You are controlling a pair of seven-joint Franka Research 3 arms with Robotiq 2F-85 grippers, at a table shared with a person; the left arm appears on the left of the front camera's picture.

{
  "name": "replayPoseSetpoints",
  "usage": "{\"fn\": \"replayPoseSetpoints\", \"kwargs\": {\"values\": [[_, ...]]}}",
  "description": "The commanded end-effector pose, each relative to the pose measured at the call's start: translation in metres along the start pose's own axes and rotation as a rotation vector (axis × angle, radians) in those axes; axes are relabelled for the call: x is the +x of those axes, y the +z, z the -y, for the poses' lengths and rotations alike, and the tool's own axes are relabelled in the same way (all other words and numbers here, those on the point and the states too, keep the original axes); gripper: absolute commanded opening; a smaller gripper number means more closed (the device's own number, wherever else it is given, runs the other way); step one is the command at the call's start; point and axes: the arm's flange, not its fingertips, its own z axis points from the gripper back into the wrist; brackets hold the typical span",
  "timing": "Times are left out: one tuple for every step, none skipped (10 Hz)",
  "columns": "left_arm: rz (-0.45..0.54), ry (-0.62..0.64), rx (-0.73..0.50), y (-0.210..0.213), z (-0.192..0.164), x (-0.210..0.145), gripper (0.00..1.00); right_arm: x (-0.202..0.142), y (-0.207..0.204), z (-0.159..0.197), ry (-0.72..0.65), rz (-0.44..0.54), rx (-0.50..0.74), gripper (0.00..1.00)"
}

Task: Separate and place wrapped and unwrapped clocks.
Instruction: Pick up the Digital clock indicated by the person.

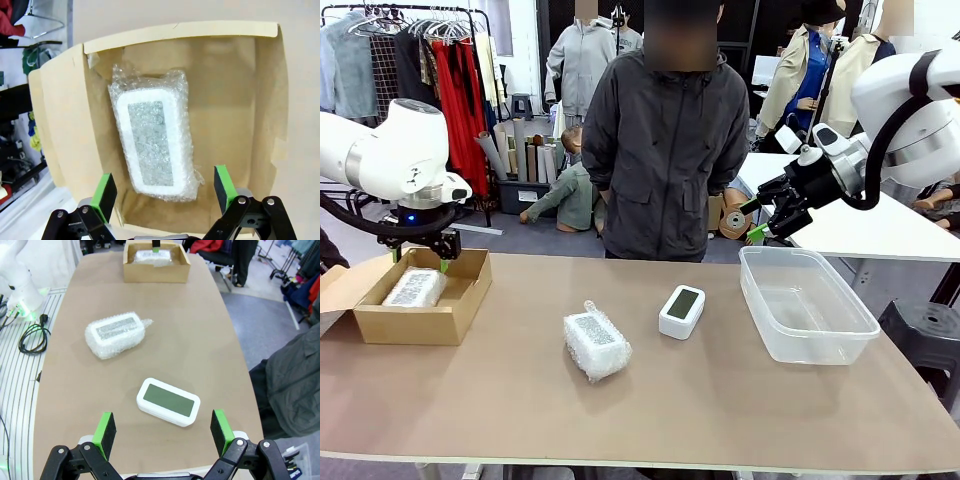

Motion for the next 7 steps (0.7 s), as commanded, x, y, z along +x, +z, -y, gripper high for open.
{"fn": "replayPoseSetpoints", "kwargs": {"values": [[0.006,0.012,0.01,0.0002,-0.0017,0.0004,1.0,0.0007,0.0015,-0.0005,0.008,-0.004,-0.008,1.0],[0.006,0.012,0.01,0.0002,-0.0017,0.0004,1.0,0.0007,0.0015,-0.0005,0.008,-0.004,-0.008,1.0],[0.006,0.012,0.01,0.0002,-0.0017,0.0004,1.0,0.0007,0.0015,-0.0005,0.008,-0.004,-0.008,1.0],[0.006,0.012,0.01,0.0002,-0.0017,0.0004,1.0,0.0007,0.0015,-0.0005,0.008,-0.004,-0.008,1.0],[0.006,0.012,0.01,0.0002,-0.0017,0.0004,1.0,0.0007,0.0015,-0.0005,0.008,-0.004,-0.008,1.0],[0.006,0.012,0.01,0.0002,-0.0017,0.0004,1.0,0.0007,0.0015,-0.0005,0.008,-0.004,-0.008,1.0],[0.006,0.012,0.01,0.0002,-0.0017,0.0004,1.0,0.0007,0.0015,-0.0005,0.008,-0.004,-0.008,1.0]]}}
